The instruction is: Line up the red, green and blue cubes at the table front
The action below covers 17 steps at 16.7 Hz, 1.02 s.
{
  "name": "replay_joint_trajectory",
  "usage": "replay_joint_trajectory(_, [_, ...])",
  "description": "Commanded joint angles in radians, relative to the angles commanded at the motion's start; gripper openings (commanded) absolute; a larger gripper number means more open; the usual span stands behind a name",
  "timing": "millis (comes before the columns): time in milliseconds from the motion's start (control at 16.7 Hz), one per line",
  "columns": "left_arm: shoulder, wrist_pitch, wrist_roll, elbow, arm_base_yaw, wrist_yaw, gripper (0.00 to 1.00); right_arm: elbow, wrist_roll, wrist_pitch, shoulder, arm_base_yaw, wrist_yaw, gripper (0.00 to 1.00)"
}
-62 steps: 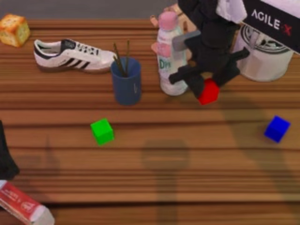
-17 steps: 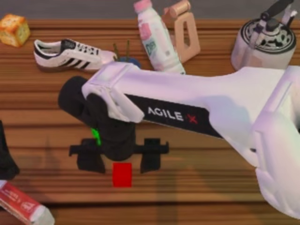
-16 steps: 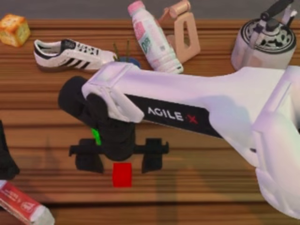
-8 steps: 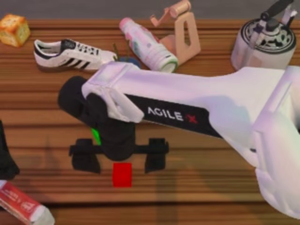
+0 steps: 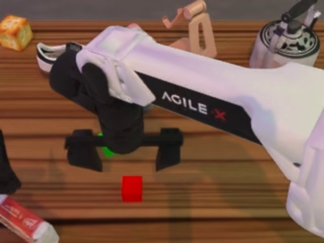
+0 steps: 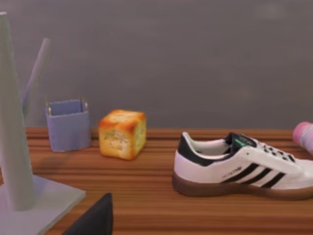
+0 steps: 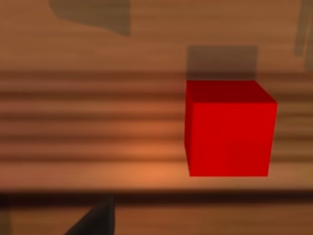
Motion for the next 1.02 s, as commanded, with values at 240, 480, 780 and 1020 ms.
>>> replay_joint_trajectory(240, [0.000,0.000,0.000,0.000,0.000,0.000,1.00,0.005,0.000,-0.004,0.001,-0.005,0.000,1.00])
replay_joint_trajectory(480, [0.047,-0.028,0.018,0.045,-0.010,-0.003,1.00,-0.046,-0.035,0.030,-0.059,-0.028,0.019,1.00])
replay_joint_trajectory(780, [0.298,-0.175,0.105,0.272,-0.067,-0.005,1.00,-0.302,-0.180,0.193,-0.367,-0.154,0.090,1.00])
replay_joint_trajectory(1020, [0.628,-0.358,0.207,0.526,-0.137,-0.002,1.00,-0.639,-0.341,0.383,-0.772,-0.307,0.134,1.00])
